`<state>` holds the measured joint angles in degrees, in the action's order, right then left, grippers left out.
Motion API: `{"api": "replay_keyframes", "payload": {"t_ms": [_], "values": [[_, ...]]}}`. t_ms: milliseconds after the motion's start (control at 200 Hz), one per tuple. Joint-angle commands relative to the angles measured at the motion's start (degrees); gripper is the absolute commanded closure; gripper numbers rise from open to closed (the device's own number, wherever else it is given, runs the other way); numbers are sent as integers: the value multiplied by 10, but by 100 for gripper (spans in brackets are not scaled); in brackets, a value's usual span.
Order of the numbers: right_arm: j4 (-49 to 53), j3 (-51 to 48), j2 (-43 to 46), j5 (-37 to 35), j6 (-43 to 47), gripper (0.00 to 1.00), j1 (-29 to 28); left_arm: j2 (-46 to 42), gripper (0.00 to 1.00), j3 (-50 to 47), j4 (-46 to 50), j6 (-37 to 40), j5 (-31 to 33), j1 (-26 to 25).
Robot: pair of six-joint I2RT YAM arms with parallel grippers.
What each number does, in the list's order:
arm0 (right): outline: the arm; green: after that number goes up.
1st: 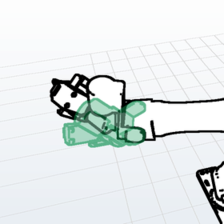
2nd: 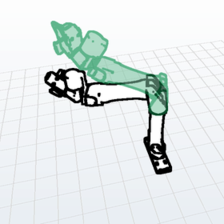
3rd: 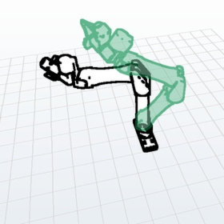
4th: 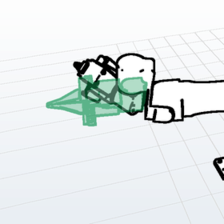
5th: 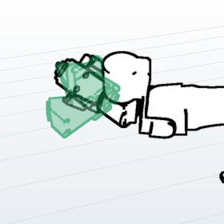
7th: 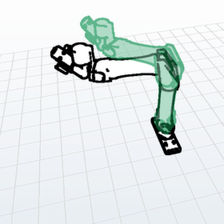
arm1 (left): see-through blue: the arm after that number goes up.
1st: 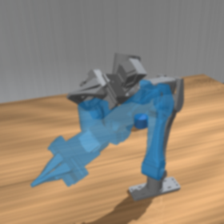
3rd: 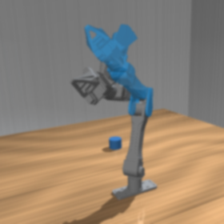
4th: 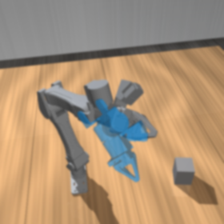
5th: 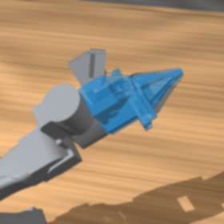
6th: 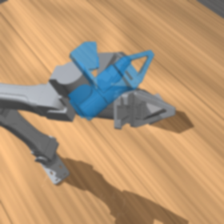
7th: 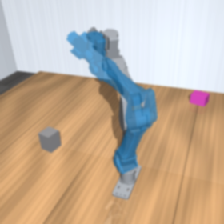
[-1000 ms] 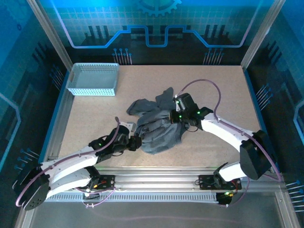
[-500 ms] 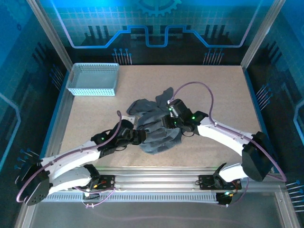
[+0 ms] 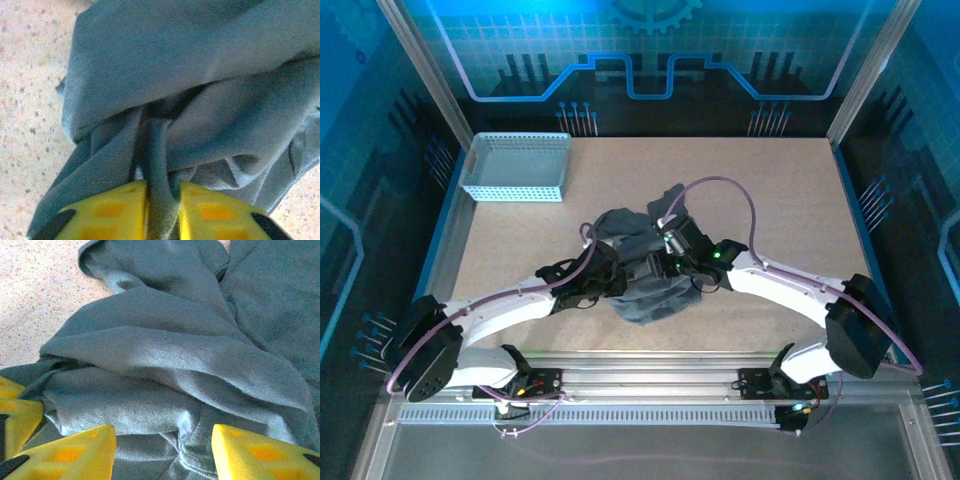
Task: Fold the inside-out t-shirt
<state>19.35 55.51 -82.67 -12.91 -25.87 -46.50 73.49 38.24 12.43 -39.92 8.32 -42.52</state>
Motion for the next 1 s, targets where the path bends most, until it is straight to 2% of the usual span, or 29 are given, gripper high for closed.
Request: {"api": "replay_keyframes", "payload": {"t_ms": [0,100,295,480,620,795,920,996], "values": [[-4,3,-24,-2,0,46,-6,-11,91,23,22,12,2,3],[2,11,-46,-12,4,47,3,-41,100,40,38,38,1,5],[-21,15,-60,1,22,47,15,-107,100,48,36,77,-46,47],[-25,24,-76,7,20,54,38,-153,100,35,17,91,-113,96],[-38,19,-57,14,39,54,39,-155,100,40,16,95,-138,120],[-75,-13,-2,29,89,49,27,-138,100,50,14,101,-149,127],[-104,-30,21,49,113,46,17,-109,100,67,33,109,-130,138],[-91,-19,12,27,104,46,15,-82,94,74,45,116,-101,152]]}}
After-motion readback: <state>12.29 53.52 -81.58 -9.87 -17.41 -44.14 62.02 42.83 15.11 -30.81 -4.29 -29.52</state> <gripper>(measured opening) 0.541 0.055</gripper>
